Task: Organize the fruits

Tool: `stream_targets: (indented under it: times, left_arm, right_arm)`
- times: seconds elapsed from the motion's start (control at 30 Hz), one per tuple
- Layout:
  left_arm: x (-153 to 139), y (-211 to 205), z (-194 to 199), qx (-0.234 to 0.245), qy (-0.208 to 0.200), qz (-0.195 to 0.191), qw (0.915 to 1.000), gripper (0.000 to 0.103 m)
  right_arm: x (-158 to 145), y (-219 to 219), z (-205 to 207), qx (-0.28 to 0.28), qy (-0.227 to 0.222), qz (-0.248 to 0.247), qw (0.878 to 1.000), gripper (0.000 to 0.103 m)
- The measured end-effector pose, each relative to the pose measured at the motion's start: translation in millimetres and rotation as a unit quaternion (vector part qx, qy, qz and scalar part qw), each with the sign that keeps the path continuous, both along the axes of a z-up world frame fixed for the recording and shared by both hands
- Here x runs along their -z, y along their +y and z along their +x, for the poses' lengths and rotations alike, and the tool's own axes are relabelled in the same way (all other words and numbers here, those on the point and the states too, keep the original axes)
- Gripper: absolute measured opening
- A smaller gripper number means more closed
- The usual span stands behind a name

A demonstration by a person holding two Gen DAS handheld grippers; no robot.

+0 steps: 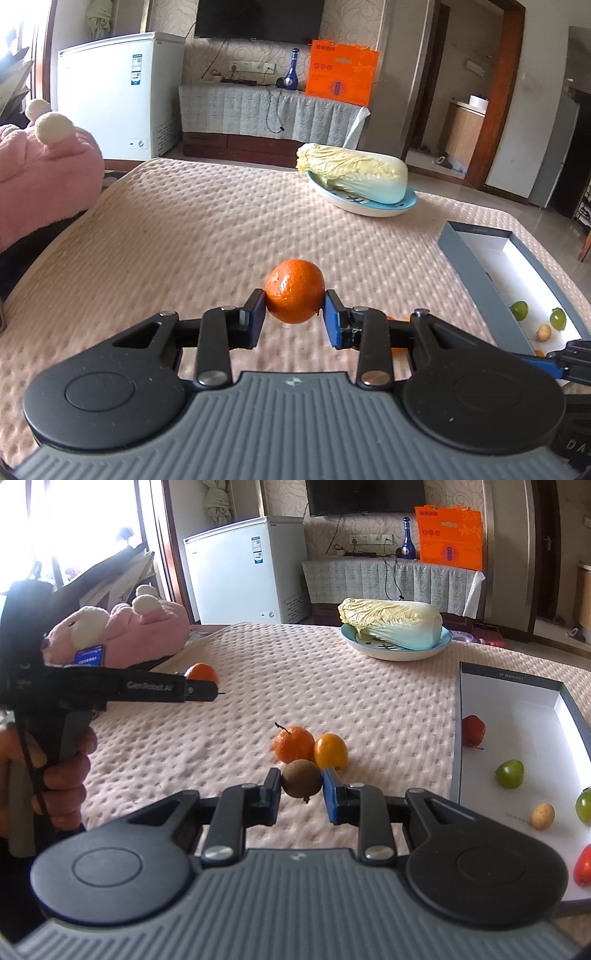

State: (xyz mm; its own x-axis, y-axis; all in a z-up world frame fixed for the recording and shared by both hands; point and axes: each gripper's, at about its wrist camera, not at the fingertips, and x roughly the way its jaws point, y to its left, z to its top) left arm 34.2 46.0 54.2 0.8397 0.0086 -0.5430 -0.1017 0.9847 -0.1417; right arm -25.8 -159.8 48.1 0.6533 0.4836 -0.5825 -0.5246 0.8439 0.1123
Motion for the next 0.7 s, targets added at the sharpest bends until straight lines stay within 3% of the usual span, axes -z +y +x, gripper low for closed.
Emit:
stream_targets:
  times: [0.7]
  left_arm:
    - [-6.5,-16.0,0.6,0.028,-0.015,-0.015,0.9994,0.039]
  right_arm:
    - [-2.9,3.7,-3.0,-0.019,-0.006,0.004,1.000,0.028]
